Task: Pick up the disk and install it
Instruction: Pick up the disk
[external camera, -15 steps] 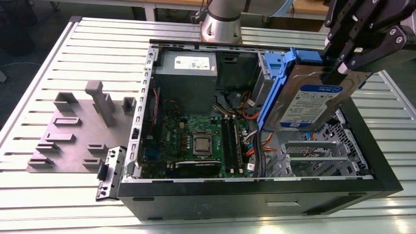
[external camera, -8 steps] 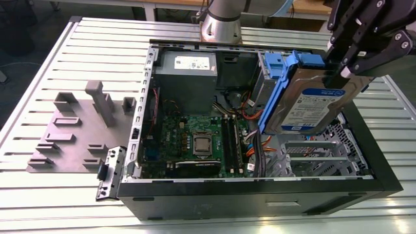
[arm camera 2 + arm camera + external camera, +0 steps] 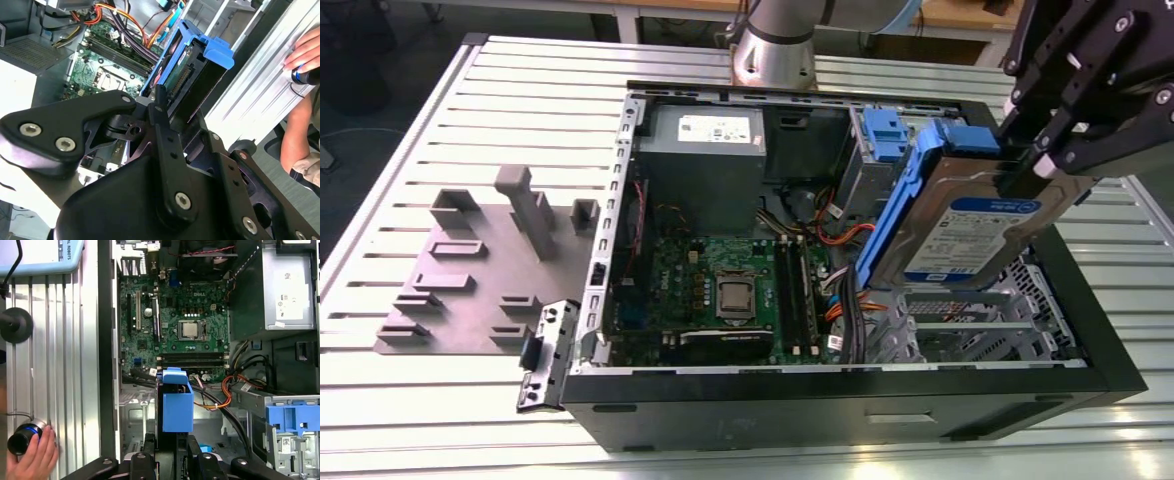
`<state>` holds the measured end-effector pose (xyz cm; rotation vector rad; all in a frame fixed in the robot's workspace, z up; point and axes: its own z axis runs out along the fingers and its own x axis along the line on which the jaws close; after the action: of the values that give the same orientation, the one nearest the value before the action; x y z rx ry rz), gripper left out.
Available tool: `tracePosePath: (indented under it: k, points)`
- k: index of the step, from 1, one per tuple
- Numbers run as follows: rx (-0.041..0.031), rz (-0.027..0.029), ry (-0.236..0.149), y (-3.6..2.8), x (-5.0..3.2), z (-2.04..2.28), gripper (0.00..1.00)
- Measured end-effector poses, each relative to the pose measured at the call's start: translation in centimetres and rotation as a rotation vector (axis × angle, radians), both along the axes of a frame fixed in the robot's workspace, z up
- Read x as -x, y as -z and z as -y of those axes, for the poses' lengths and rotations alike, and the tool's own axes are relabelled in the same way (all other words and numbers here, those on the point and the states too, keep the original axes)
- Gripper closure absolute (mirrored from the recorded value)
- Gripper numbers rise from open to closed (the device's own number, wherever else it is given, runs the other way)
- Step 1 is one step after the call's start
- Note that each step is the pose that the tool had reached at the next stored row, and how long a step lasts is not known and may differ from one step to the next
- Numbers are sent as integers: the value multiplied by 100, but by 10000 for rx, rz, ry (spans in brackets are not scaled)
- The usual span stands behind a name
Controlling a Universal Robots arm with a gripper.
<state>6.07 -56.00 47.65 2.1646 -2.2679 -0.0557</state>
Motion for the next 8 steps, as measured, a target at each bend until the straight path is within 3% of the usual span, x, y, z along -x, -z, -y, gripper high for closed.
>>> tracePosePath:
  k: [3, 8]
  points:
    - [0, 0, 2, 0, -4, 27, 65]
    - [0, 0, 0, 0, -5, 29, 65]
